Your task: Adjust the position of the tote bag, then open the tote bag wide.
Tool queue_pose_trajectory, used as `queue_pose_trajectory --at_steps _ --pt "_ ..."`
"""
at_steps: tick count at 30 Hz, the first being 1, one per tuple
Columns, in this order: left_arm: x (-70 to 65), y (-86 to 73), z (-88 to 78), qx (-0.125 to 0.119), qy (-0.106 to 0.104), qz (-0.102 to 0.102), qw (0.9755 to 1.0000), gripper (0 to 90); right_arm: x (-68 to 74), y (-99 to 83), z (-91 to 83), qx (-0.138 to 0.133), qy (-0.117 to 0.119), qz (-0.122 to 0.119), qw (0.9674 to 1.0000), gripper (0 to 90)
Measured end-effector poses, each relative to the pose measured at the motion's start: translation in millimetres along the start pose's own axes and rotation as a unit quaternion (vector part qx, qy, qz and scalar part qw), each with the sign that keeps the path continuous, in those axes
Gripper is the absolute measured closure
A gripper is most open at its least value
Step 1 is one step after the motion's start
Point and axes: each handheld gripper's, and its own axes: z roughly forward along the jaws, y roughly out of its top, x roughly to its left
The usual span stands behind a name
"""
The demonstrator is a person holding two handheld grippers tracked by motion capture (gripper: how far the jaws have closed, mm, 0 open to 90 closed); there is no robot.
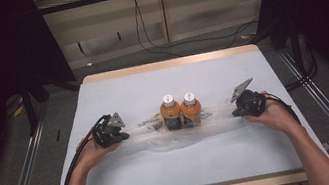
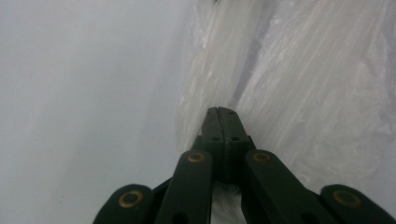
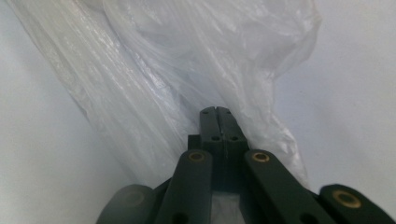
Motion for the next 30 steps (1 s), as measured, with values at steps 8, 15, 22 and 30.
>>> queue_pose_trajectory --at_steps 8,15,22,30 --pt "2.7 -5.2 -2.6 -0.008 -0.008 -0.014 0.9998 90.0 4.3 0.7 -0.5 0.001 -0.007 -0.005 1.0 90.0" --pt "6.0 -7.1 -4.0 -0.052 -0.037 -0.034 0.9974 90.0 0.4 -5.2 -0.6 -0.024 0.006 0.022 0.9994 90.0" --pt "2.8 -4.7 -14.6 -0.109 -0.051 -0.053 0.9913 90.0 -2.9 -6.4 -12.2 -0.093 0.032 0.04 0.9944 90.0" --pt "-4.9 6.4 -21.8 -0.148 -0.068 -0.052 0.9853 90.0 -2.9 -4.6 -22.5 -0.142 0.047 0.049 0.9874 90.0"
